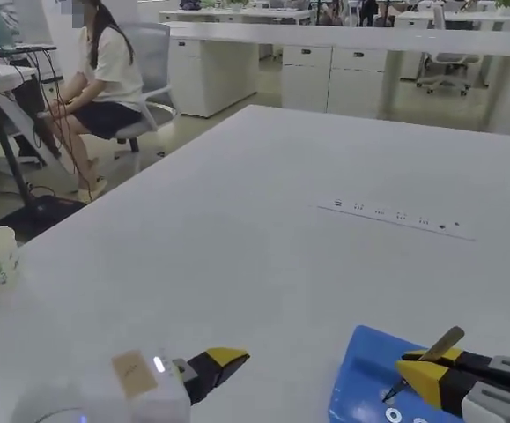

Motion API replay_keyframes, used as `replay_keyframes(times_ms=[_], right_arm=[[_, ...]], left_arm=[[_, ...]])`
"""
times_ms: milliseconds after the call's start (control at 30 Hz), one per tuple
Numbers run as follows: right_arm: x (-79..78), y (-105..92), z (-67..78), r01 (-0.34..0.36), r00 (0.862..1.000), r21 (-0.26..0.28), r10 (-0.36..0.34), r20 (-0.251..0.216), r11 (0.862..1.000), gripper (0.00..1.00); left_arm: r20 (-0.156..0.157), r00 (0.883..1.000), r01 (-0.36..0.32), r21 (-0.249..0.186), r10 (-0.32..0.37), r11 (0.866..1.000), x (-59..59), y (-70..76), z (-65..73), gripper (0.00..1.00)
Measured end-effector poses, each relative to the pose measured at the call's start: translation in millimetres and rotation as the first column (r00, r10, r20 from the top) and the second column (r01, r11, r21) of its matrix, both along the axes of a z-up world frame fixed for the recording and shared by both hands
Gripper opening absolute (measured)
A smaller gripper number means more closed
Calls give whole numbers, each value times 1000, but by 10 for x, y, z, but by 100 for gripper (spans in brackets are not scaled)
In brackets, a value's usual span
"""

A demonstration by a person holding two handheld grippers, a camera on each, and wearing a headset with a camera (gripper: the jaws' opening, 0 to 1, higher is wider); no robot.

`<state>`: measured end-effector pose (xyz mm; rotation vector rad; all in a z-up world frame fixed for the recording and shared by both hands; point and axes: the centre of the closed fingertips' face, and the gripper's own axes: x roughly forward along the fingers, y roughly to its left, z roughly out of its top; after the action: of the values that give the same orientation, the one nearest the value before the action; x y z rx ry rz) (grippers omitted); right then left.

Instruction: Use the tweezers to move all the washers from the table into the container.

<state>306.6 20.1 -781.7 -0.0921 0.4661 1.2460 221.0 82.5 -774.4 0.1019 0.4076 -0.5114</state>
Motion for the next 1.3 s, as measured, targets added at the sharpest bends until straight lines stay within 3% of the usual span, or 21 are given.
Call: replay_keyframes(times_ms=[200,633,1100,1200,1300], right_arm=[[59,55,-184,-20,1000,-43,20,2,999,3],[91,132,-404,-65,998,-100,67,12,993,3],[108,117,-373,-69,997,-88,72,32,994,4],[174,99,-194,-36,995,-43,39,87,998,4],[196,81,-9,-17,994,2,16,107,1000,4]], left_arm=[[-10,1000,-4,-1,4,1000,3,8,-22,69],[-27,1000,-9,-14,9,1000,13,23,-51,69],[-28,1000,5,-17,-5,1000,13,-6,-58,70],[-29,1000,10,-18,-11,1000,7,-22,-58,70],[-28,999,18,-17,-18,1000,5,-37,-56,70]])
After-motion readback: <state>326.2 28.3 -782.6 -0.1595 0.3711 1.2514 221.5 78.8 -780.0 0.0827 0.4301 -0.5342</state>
